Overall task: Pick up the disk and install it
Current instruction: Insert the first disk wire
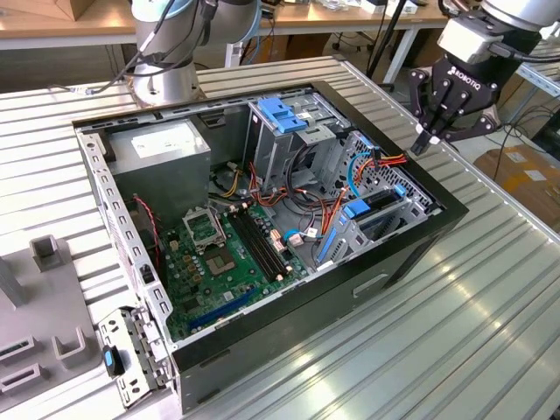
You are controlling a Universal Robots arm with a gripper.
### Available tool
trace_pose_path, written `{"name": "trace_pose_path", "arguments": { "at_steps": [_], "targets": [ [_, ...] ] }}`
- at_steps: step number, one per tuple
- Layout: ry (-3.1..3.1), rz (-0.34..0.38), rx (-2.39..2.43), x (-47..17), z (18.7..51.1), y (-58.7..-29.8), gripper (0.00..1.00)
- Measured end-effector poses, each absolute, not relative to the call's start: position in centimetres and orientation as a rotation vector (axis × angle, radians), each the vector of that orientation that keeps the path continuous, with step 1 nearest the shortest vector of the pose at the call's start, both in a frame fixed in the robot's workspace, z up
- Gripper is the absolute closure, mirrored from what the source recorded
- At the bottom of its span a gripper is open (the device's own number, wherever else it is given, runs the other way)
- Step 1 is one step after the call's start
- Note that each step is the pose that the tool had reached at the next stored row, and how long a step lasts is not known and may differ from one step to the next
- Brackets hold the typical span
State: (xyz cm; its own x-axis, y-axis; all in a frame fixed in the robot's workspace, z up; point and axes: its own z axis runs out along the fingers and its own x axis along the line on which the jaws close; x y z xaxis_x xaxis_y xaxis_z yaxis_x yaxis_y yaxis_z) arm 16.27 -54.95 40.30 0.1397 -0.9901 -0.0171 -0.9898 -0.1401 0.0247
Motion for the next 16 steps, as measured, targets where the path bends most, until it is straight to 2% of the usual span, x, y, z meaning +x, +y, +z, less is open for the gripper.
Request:
{"name": "trace_pose_path", "arguments": {
  "at_steps": [16],
  "targets": [
    [-1.553,-0.04,2.717,16.28,39.98,-54.95,0.89]
  ]
}}
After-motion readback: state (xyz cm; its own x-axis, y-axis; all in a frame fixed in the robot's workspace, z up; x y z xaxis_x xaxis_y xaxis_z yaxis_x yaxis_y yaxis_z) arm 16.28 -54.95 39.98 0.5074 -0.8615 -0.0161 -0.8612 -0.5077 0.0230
